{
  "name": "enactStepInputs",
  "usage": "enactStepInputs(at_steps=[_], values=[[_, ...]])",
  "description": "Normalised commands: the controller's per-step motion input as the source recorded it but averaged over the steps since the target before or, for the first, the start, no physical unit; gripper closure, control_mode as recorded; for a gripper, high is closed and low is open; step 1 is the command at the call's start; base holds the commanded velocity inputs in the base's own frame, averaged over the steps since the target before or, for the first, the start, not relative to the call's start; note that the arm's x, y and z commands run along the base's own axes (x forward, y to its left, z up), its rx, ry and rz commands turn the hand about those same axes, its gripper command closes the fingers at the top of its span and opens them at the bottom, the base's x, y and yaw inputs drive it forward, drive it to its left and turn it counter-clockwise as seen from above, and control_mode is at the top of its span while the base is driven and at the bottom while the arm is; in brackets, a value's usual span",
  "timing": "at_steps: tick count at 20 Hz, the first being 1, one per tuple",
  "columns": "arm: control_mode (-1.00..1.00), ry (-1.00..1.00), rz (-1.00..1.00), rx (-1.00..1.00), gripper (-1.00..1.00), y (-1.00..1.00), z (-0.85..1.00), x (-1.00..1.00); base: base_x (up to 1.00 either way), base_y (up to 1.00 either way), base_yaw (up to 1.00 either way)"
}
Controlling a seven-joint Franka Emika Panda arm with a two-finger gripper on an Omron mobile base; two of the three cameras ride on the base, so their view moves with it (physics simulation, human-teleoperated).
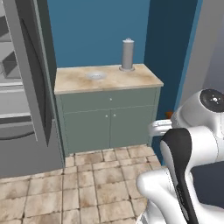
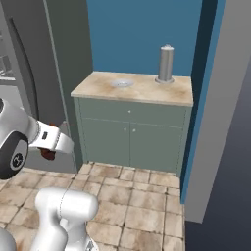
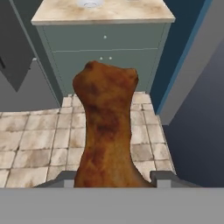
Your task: Place the chicken drumstick on the counter behind the older chicken drumstick on the same shelf of the fridge to maintain FIFO order. Close the fridge door when finished.
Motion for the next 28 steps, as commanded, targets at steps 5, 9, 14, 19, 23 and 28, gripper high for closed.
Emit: enactStepInputs(at_steps=[5,9,14,19,23,28], values=[[1.0,0.0,0.0,0.0,1.0,0.0,0.0,0.0,-0.7,1.0,0.04],[1.0,0.0,0.0,0.0,1.0,0.0,0.0,0.0,-0.44,1.0,0.06],[1.0,0.0,0.0,0.0,1.0,0.0,0.0,0.0,-0.32,1.0,0.06],[1.0,0.0,0.0,0.0,1.0,0.0,0.0,0.0,0.0,1.0,0.18],[1.0,0.0,0.0,0.0,1.0,0.0,0.0,0.0,-0.08,1.0,0.36],[1.0,0.0,0.0,0.0,1.0,0.0,0.0,0.0,-0.02,1.0,0.43]])
